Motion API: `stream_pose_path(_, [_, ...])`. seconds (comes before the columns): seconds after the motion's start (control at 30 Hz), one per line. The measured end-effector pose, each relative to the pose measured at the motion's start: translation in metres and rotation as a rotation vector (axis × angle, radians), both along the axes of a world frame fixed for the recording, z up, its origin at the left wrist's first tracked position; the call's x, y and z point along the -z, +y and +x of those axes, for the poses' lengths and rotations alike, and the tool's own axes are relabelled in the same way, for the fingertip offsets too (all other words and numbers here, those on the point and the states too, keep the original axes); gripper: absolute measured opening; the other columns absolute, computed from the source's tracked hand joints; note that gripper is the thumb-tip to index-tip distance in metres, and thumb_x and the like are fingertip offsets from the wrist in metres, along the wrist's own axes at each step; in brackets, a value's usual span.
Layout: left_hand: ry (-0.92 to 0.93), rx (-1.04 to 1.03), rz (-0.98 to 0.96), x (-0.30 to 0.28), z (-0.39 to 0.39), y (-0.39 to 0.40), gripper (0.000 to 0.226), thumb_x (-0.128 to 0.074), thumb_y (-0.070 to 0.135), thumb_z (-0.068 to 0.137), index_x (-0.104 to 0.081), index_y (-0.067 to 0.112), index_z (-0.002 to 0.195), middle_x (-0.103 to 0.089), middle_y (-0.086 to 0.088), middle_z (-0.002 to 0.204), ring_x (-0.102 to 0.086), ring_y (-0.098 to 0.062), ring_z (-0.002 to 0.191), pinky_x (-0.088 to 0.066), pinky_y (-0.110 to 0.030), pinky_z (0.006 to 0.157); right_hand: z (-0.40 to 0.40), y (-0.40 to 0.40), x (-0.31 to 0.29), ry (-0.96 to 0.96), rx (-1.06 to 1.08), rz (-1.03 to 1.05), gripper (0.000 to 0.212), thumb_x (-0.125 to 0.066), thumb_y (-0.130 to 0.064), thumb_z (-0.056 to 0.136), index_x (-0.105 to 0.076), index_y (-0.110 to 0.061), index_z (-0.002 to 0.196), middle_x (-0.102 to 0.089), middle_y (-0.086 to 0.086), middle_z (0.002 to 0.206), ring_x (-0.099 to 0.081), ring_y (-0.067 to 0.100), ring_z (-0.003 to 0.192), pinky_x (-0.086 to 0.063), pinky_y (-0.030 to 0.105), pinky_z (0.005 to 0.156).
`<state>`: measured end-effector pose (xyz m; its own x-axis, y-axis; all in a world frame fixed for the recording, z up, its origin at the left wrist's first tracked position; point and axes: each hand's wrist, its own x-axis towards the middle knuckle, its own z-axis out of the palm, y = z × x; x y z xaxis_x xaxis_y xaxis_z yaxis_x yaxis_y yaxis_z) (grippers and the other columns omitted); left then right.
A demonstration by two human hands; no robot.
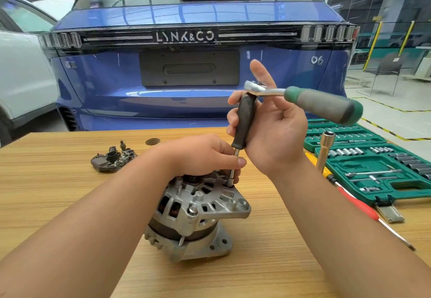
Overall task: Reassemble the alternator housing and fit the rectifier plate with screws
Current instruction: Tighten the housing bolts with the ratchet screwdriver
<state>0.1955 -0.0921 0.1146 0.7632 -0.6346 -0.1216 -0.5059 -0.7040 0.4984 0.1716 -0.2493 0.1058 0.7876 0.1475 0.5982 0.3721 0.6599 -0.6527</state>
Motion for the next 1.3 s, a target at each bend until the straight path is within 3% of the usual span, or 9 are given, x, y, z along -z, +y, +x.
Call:
stream_pose_path(0.13, [0.009, 0.000, -0.015, 0.001, 0.000, 0.000, 0.034, -0.054, 0.055, 0.100, -0.079, 0.038, 0.084, -0.069, 0.028, 0.075, -0.060, 0.010, 0.067, -0.040, -0.028, 0.071, -0.002, 0.001, -0.005, 0.086, 0.044, -0.048, 0.050, -0.052, -0.048, 0.089, -0.053, -0.029, 0.136, -0.060, 0.005, 0.089, -0.051, 0.019, 0.069, -0.042, 0.033, 0.063])
stream_pose_path(0.37, [-0.006, 0.024, 0.019, 0.001, 0.001, -0.001, 0.033, -0.053, 0.064, 0.096, -0.077, 0.044, 0.085, -0.071, 0.026, 0.084, -0.062, 0.008, 0.074, -0.042, -0.030, 0.074, -0.004, 0.001, -0.016, 0.323, 0.386, -0.140, 0.021, -0.073, -0.032, 0.091, -0.062, -0.021, 0.076, -0.052, -0.006, 0.061, -0.047, 0.011, 0.049, -0.042, 0.026, 0.051])
stream_pose_path(0.47, [-0.005, 0.006, 0.002, 0.002, 0.002, -0.001, 0.034, -0.053, 0.063, 0.096, -0.077, 0.042, 0.085, -0.072, 0.025, 0.086, -0.063, 0.006, 0.076, -0.042, -0.030, 0.074, -0.007, 0.003, -0.017, 0.351, 0.252, -0.107, 0.003, -0.067, -0.021, 0.096, -0.065, -0.023, 0.098, -0.060, -0.004, 0.073, -0.054, 0.010, 0.057, -0.045, 0.028, 0.059])
stream_pose_path(0.57, [-0.017, 0.018, -0.006, 0.002, 0.002, 0.000, 0.034, -0.053, 0.060, 0.097, -0.078, 0.040, 0.085, -0.072, 0.020, 0.083, -0.063, -0.001, 0.074, -0.046, -0.034, 0.077, -0.009, 0.013, -0.011, 0.175, 0.362, -0.135, 0.037, -0.059, -0.007, 0.099, -0.059, -0.037, 0.120, -0.061, 0.001, 0.084, -0.057, 0.012, 0.064, -0.048, 0.027, 0.059])
stream_pose_path(0.67, [-0.018, 0.020, -0.008, 0.000, 0.000, 0.000, 0.034, -0.053, 0.058, 0.098, -0.078, 0.039, 0.084, -0.070, 0.019, 0.079, -0.060, 0.001, 0.069, -0.044, -0.031, 0.075, -0.010, 0.020, -0.006, 0.007, 0.481, -0.161, 0.040, -0.055, -0.006, 0.098, -0.057, -0.036, 0.125, -0.059, 0.000, 0.079, -0.052, 0.013, 0.063, -0.047, 0.030, 0.056])
stream_pose_path(0.83, [-0.006, 0.004, -0.016, -0.001, -0.002, 0.000, 0.033, -0.056, 0.056, 0.098, -0.079, 0.037, 0.084, -0.072, 0.017, 0.084, -0.063, -0.003, 0.078, -0.047, -0.031, 0.080, -0.006, 0.010, -0.003, 0.010, 0.176, -0.028, 0.046, -0.040, -0.012, 0.094, -0.055, -0.027, 0.134, -0.061, 0.007, 0.085, -0.049, 0.020, 0.064, -0.041, 0.031, 0.057])
stream_pose_path(1.07, [-0.008, 0.010, -0.001, 0.000, -0.001, 0.001, 0.032, -0.055, 0.057, 0.098, -0.078, 0.041, 0.083, -0.073, 0.019, 0.086, -0.065, -0.004, 0.085, -0.050, -0.036, 0.091, -0.001, 0.000, -0.004, 0.052, -0.068, 0.018, 0.044, -0.042, -0.046, 0.096, -0.059, -0.030, 0.133, -0.062, 0.008, 0.092, -0.050, 0.023, 0.069, -0.039, 0.035, 0.064])
stream_pose_path(1.17, [-0.015, 0.019, 0.000, 0.000, -0.001, 0.000, 0.033, -0.054, 0.058, 0.098, -0.079, 0.040, 0.084, -0.074, 0.012, 0.090, -0.067, -0.015, 0.092, -0.050, -0.042, 0.097, -0.002, 0.003, -0.008, 0.121, 0.021, -0.032, 0.049, -0.063, -0.048, 0.085, -0.057, -0.027, 0.128, -0.058, 0.001, 0.087, -0.051, 0.017, 0.066, -0.040, 0.033, 0.063])
stream_pose_path(1.3, [0.002, 0.016, 0.015, -0.001, -0.002, -0.002, 0.035, -0.052, 0.062, 0.098, -0.077, 0.041, 0.087, -0.074, 0.021, 0.088, -0.067, -0.003, 0.082, -0.050, -0.035, 0.084, -0.003, 0.005, -0.013, 0.229, 0.375, -0.103, 0.019, -0.069, -0.036, 0.092, -0.063, -0.018, 0.093, -0.052, -0.004, 0.066, -0.046, 0.012, 0.053, -0.041, 0.024, 0.052])
